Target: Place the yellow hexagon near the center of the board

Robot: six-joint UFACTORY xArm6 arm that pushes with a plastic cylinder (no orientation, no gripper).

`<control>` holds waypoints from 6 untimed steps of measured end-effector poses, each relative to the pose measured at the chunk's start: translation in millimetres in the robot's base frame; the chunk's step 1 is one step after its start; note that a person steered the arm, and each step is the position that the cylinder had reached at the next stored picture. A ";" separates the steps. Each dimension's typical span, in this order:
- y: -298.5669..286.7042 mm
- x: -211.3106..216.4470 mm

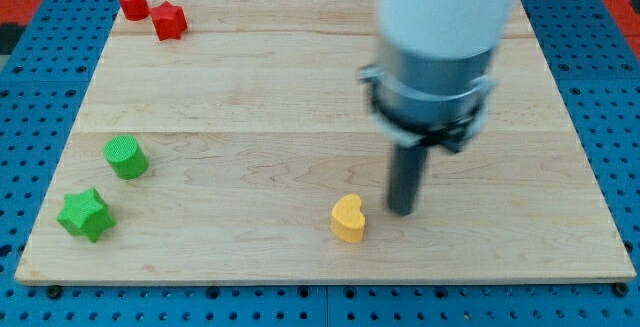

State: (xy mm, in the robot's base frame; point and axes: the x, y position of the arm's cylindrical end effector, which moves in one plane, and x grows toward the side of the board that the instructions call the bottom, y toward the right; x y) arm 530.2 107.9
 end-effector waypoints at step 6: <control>-111.2 -178.2</control>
